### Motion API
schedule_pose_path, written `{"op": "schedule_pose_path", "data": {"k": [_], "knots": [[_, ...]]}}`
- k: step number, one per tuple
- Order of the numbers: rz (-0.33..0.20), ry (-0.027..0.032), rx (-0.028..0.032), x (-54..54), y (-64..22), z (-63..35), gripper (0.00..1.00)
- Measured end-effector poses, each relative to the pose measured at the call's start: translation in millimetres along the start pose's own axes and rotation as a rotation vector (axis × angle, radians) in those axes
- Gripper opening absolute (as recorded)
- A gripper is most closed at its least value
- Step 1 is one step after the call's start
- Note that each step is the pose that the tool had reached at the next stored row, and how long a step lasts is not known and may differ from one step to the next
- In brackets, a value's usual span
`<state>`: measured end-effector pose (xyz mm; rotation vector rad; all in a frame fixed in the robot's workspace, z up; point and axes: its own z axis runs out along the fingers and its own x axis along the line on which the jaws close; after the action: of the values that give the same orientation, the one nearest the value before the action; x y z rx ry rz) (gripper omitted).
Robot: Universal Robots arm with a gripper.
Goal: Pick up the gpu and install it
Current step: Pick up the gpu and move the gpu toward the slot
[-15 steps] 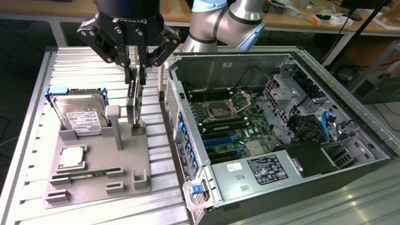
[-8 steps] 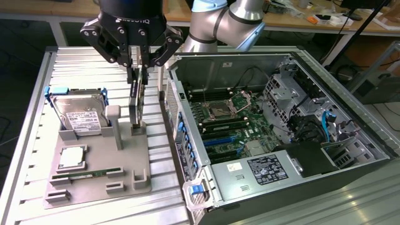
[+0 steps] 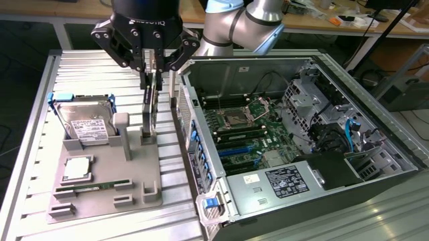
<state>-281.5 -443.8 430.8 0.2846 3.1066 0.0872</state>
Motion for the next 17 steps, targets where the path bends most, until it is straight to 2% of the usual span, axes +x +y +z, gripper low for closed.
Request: {"op": "schedule_pose_path", "data": {"k": [17], "knots": [[0.000, 0.0000, 0.0000, -11.2, 2.1, 0.3, 0.27]]}}
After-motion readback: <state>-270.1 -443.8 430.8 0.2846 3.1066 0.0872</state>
